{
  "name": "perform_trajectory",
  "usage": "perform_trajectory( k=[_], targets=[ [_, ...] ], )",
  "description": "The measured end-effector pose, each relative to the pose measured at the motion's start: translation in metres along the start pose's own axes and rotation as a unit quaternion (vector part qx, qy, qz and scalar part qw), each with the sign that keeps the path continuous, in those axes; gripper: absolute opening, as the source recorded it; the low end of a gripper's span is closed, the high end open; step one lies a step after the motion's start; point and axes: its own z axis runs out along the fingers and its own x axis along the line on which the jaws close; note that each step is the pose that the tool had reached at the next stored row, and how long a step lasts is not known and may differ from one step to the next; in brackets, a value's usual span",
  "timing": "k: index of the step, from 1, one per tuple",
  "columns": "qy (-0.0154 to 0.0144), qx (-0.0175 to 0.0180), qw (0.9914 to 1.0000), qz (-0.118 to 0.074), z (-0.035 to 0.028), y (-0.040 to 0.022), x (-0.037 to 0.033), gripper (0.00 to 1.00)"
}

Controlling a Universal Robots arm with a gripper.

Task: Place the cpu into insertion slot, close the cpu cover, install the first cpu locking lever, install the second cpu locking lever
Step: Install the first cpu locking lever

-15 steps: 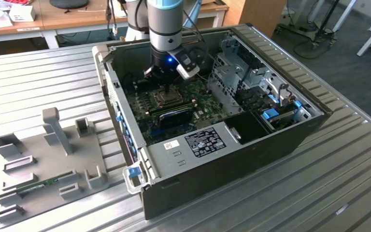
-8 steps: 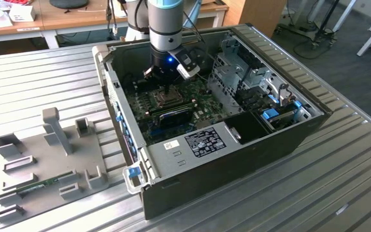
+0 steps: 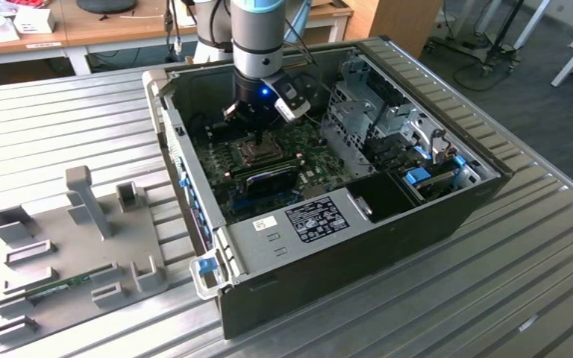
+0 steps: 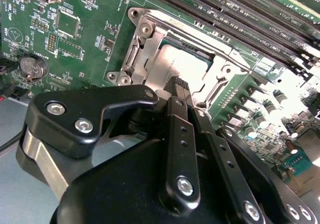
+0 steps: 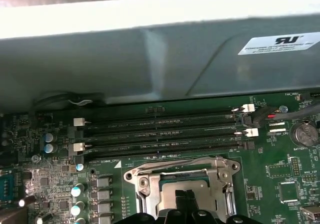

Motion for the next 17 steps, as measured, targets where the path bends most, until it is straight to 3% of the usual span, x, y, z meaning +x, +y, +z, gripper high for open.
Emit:
perform_trajectory(
  k=[13,17],
  targets=[
    [0.0000,0.0003,1.00000,0.000,-0.0132,0.0013,-0.0009,0.10],
    [-0.0001,0.0007,1.00000,0.000,-0.0137,0.0014,-0.0010,0.10]
  ],
)
